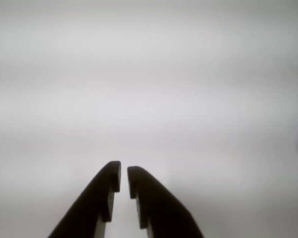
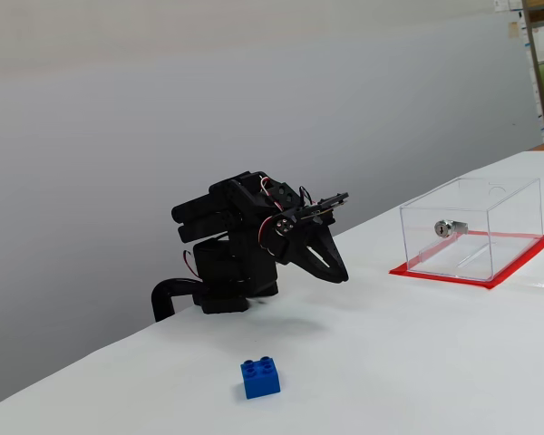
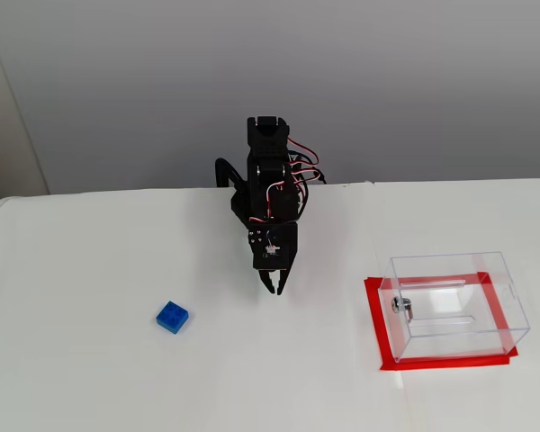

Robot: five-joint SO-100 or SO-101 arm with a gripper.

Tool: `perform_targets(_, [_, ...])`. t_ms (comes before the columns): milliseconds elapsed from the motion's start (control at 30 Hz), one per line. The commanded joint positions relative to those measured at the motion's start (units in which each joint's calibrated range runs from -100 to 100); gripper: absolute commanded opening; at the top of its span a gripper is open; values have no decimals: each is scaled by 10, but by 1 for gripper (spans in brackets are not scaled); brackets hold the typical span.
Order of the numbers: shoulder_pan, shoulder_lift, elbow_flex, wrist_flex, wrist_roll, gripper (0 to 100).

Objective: Pick the blue lego brick and place it into the transparent box

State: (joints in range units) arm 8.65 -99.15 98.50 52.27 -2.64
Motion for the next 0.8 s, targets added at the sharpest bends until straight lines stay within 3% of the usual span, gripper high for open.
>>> perform_targets(0, [3,-6,3,1,-5,1])
perform_targets(767, [7,-6,3,1,-5,1])
